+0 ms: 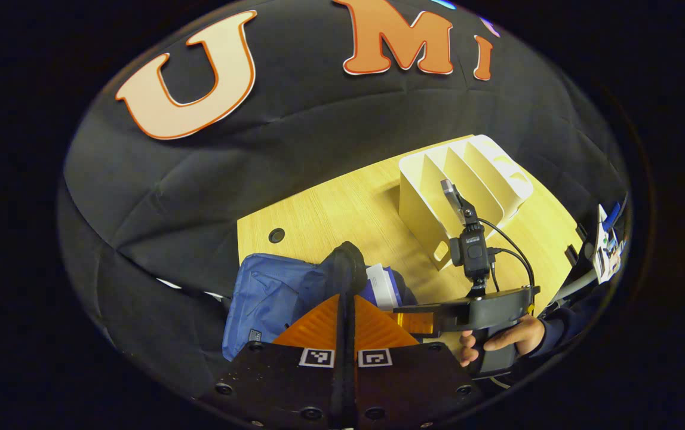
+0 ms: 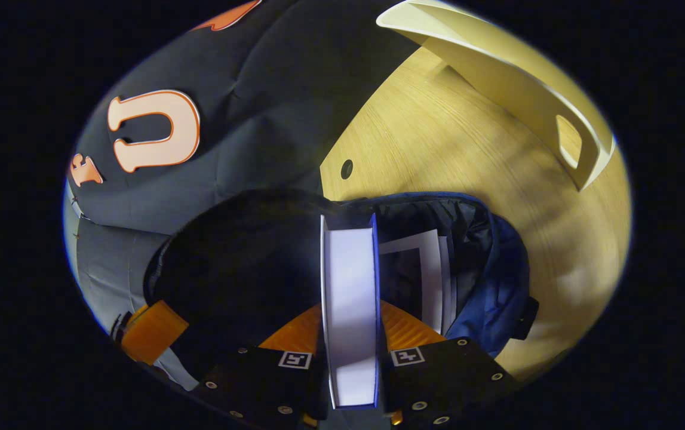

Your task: Open the schoolbag, grab two books from the bookshelf and put them into the schoolbag.

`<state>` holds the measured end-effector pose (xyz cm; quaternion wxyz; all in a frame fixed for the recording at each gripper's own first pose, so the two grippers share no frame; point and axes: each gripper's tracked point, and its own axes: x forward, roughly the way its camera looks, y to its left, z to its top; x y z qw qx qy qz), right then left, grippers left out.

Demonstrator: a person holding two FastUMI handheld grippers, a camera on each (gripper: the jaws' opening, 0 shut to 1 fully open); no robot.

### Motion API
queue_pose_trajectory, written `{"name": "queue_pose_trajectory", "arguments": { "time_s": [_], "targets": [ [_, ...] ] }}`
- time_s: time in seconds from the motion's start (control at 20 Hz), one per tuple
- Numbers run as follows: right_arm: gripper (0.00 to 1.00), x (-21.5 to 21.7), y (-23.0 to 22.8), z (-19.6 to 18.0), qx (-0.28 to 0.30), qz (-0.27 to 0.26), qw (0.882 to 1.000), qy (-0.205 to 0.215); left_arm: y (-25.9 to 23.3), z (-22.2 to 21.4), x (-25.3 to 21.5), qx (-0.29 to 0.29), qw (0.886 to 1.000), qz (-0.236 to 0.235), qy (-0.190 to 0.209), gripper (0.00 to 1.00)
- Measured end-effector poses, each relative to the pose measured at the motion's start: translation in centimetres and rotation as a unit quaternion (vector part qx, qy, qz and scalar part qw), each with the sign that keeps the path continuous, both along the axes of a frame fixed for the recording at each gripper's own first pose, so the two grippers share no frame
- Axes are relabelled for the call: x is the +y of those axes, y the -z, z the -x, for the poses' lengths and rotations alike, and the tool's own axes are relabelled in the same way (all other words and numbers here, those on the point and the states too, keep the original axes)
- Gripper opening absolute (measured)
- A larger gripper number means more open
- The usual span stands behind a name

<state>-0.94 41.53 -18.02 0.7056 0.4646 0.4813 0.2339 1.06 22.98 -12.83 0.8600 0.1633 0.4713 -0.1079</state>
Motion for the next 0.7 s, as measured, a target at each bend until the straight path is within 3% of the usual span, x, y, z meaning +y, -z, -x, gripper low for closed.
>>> {"name": "queue_pose_trajectory", "arguments": {
  "time_s": [0.25, 0.3, 0.35, 0.5, 0.55, 0.6, 0.7],
  "targets": [
    [0.34, 1.9, 0.7, -0.5, -0.012, -0.002, 1.0, 0.012, -0.3, 0.3, -0.6, 0.001, 1.0, -0.003, 0.022, 0.0],
    [0.44, 2.2, 1.0, -0.6, -0.016, -0.001, 1.0, 0.014, -0.2, 0.3, -0.8, 0.002, 1.0, -0.004, 0.026, 0.0],
    [0.35, 2.8, 1.1, -0.7, -0.018, -0.002, 1.0, 0.014, -0.2, 0.4, -1.0, 0.003, 1.0, -0.003, 0.029, 0.0],
    [0.36, 4.0, 1.5, -0.9, -0.019, -0.006, 1.0, 0.018, -0.1, 0.4, -1.6, 0.005, 0.999, 0.0, 0.036, 0.0],
    [0.44, 4.2, 1.6, -0.9, -0.02, -0.008, 1.0, 0.018, 0.0, 0.5, -1.6, 0.005, 0.999, 0.001, 0.038, 0.0],
    [0.35, 4.6, 1.8, -1.0, -0.023, -0.006, 1.0, 0.019, 0.1, 0.5, -1.7, 0.005, 0.999, 0.001, 0.039, 0.0],
    [0.36, 5.5, 2.4, -0.8, -0.014, 0.0, 1.0, 0.01, 0.2, 0.4, -1.6, 0.003, 0.999, 0.001, 0.038, 0.0]
  ]
}}
